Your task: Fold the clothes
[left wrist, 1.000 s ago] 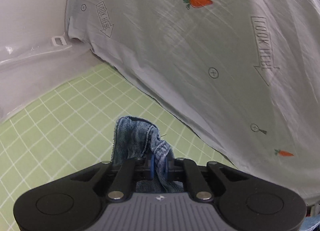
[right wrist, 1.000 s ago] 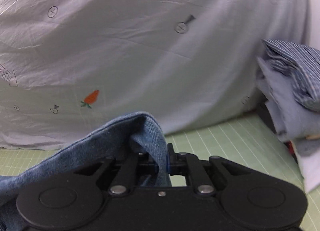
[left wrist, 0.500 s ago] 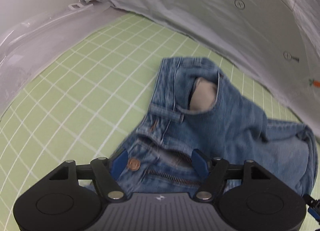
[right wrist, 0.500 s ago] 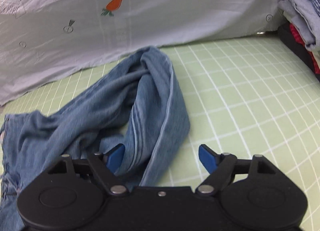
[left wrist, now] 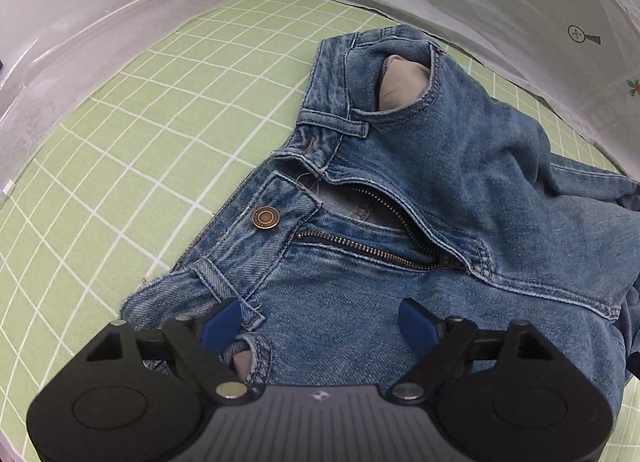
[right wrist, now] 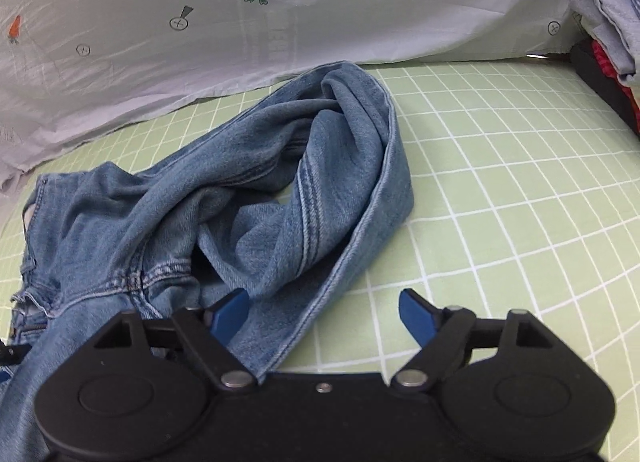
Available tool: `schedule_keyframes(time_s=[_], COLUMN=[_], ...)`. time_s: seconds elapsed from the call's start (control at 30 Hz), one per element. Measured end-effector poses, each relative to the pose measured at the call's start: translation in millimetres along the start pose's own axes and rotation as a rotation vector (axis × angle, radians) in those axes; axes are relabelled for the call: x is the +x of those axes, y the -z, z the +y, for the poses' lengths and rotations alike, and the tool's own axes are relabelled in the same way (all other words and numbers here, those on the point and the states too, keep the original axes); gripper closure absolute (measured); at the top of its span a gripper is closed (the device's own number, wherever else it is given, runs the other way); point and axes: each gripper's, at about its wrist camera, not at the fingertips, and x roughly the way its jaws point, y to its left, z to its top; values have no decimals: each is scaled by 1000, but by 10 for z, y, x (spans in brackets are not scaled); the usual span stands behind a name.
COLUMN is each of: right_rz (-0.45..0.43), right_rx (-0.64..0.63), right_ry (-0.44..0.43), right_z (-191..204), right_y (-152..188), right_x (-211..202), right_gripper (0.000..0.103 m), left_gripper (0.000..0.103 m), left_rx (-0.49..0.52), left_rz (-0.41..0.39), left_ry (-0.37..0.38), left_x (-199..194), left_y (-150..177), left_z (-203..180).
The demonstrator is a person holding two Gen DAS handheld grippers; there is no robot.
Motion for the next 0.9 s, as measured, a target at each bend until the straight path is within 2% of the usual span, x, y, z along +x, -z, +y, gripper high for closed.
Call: schedule_keyframes(time_s=[0.1,0.17,0.2,0.23,0.27,0.33,0.37,0.4,0.47,0.6,0.7,0.8,0.87,0.9], right_rz=[13,22,26,30,35,44,50,55,46,-42,-114,-196,-250,-276], right_rx=[-36,-59,-71,-83,-95,-116,-100,-85,-102,-221,-205,-117,-58,-28], right_ry=[-4,-7,-8,-10,-11,-15,-33,-50,-52,62,213,402,528,586], right_z=[26,44,53,61,70,85,55,27,-6,-158,-634,-1064,-1351,-1486], right_y=[34,57,69,80,92,113,104,95,67,-101,-418,-762,-992,-1098], right_x=[47,78,94,109,125,154,149,142,109,42,88,6,-48,-77], right_gripper=[22,26,32,43,47,85,96,99,100,100,100,98,82,64], left_gripper=[12,11,11,10,10,8,8,7,6,5,4,2,1,1], left_rx=[49,75,80,85,83,75,72,68,70,75,75,75,73,71], left_rz=[0,-2,-2,-1,0,5,6,8,11,12,12,12,11,11], left_ry=[-42,-63,-66,-69,-69,-67,-65,-63,-64,-62,-55,-51,-50,-51], left_x=[35,54,57,60,63,70,70,70,71,88,99,108,117,121], left_y=[27,44,49,53,49,45,49,53,52,45,41,39,36,34], left_z=[-108,-162,-164,-166,-161,-144,-129,-113,-116,-130,-131,-136,-140,-145])
